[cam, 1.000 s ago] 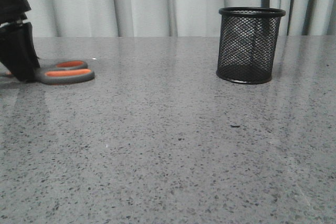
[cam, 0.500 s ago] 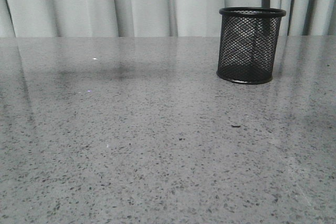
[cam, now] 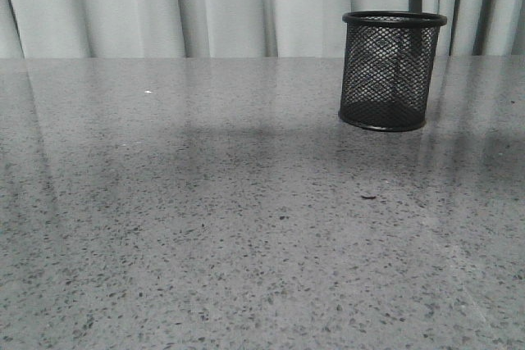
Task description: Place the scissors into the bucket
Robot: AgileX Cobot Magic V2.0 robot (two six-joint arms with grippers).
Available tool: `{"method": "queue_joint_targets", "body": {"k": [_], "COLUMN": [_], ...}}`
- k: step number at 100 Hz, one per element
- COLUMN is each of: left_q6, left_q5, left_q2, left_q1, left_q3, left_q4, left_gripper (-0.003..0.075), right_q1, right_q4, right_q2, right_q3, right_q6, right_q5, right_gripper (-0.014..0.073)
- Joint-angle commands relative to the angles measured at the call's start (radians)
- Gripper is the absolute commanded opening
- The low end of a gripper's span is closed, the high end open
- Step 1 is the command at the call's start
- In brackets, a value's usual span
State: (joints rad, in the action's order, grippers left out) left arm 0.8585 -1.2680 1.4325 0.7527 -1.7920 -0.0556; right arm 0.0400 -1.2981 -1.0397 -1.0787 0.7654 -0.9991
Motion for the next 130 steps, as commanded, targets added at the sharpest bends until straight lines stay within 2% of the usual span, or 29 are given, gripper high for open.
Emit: {"method": "queue_joint_targets", "body": {"k": [1, 29, 50, 57, 64, 79, 90, 97, 104, 114, 119, 123, 130], "left_q6": [-0.042, -0.098, -0.117, -0.117, -0.117, -0.117, -0.117, -0.117, -0.117, -0.117, -0.122, -0.124, -0.146], "left_q5": [0.009, 0.05, 0.079, 0.098, 0.11, 0.114, 0.116, 0.115, 0.109, 0.107, 0.107, 0.107, 0.107], "left_q2": [-0.035, -0.033, -0.027, -0.022, -0.012, 0.006, 0.008, 0.01, 0.01, 0.008, 0.008, 0.004, 0.002], "left_q1": [0.045, 0.107, 0.109, 0.109, 0.109, 0.109, 0.107, 0.09, 0.076, 0.064, 0.059, 0.055, 0.04], "left_q3": [-0.036, -0.036, -0.036, -0.036, -0.036, -0.036, -0.036, -0.036, -0.036, -0.036, -0.036, -0.036, -0.036], "left_q4": [0.007, 0.007, 0.004, -0.004, -0.008, -0.03, -0.028, -0.028, -0.03, -0.038, -0.038, -0.038, -0.038], "left_gripper": [-0.002, -0.002, -0.002, -0.002, -0.002, -0.002, -0.001, 0.0044, 0.0154, 0.0391, 0.0475, 0.0507, 0.0512], "right_q1": [-0.005, -0.005, -0.005, -0.005, -0.005, -0.005, -0.005, -0.005, -0.005, -0.005, -0.005, -0.005, -0.005], "right_q4": [-0.078, -0.105, -0.109, -0.124, -0.142, -0.146, -0.144, -0.144, -0.149, -0.161, -0.161, -0.154, -0.135], "right_q2": [-0.017, -0.09, -0.128, -0.14, -0.154, -0.162, -0.164, -0.164, -0.164, -0.164, -0.164, -0.164, -0.164], "right_q3": [-0.062, -0.089, -0.093, -0.093, -0.093, -0.093, -0.093, -0.093, -0.093, -0.093, -0.093, -0.093, -0.093], "right_q6": [0.02, 0.022, 0.029, 0.044, 0.066, 0.073, 0.073, 0.073, 0.073, 0.073, 0.073, 0.073, 0.049], "right_q5": [-0.018, -0.098, -0.136, -0.15, -0.171, -0.173, -0.188, -0.193, -0.189, -0.171, -0.159, -0.15, -0.131], "right_gripper": [0.0412, 0.0412, 0.0403, 0.0337, 0.0226, -0.0069, -0.0067, -0.0067, -0.0067, -0.0067, -0.0067, -0.0065, -0.0045]}}
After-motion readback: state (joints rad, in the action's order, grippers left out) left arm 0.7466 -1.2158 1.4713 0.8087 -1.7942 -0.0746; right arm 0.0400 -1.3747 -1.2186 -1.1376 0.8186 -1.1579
